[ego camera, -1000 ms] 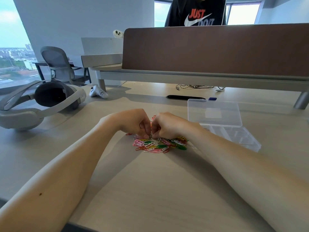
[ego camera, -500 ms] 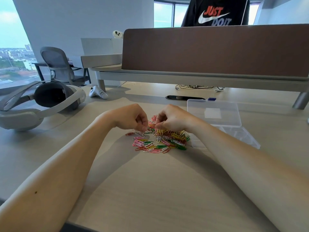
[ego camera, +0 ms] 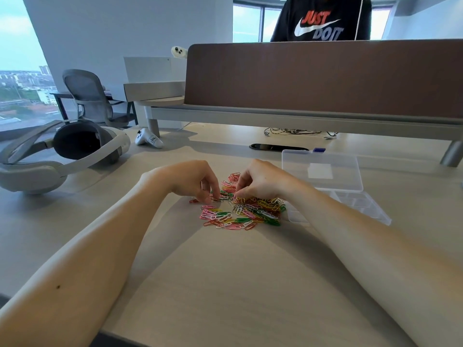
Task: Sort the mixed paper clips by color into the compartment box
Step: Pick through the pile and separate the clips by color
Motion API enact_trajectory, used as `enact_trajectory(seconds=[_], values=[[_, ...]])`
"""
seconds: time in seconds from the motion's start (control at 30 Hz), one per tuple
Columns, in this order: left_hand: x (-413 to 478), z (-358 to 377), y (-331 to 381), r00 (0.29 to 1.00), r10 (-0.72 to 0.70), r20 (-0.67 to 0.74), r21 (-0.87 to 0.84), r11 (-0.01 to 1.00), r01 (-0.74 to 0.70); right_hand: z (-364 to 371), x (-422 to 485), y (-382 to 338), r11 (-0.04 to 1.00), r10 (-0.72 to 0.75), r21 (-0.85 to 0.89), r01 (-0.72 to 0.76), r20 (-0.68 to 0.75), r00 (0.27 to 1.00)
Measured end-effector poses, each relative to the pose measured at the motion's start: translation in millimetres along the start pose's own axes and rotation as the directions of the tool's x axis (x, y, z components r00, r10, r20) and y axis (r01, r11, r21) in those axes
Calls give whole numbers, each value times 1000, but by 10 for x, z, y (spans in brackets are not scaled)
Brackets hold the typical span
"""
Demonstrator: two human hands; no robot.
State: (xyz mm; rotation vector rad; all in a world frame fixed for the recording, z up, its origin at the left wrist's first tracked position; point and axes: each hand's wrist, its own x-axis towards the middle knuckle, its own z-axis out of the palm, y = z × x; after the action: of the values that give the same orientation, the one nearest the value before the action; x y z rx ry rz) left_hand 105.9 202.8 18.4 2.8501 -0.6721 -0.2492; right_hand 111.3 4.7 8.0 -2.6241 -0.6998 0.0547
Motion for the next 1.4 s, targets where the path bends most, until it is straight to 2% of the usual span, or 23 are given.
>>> enact_trajectory(seconds=[0.17,0.33,0.6,0.7,0.87,1.1,1.4], values=[[34,33,40,1000,-15,-8,55,998,16,18,1,-10,1000,5,-16,-5,7,1000],[51,56,66,1000,-31,-7,115,993,31,-12,-19,-30,999,-10,40,11,-23,1000],[40,34,49,999,-15,-46,78,997,18,-41,-34,-19,989,14,148,-5,-56,998],[36,24,31,997,-5,-71,37,999,8,-41,-27,-26,984,23,176,-21,-8,1000],[49,47,42,997,13,-74,21,1000,-12,-15,-32,-51,998,-56,23,54,70,996],[75,80,119,995,8,-103,93,996,1,-5,-55,-128,984,-130,-99,146,157,979],[58,85,174,998,-14,-56,138,990,22,32,-35,-153,967,-124,-193,165,206,971]])
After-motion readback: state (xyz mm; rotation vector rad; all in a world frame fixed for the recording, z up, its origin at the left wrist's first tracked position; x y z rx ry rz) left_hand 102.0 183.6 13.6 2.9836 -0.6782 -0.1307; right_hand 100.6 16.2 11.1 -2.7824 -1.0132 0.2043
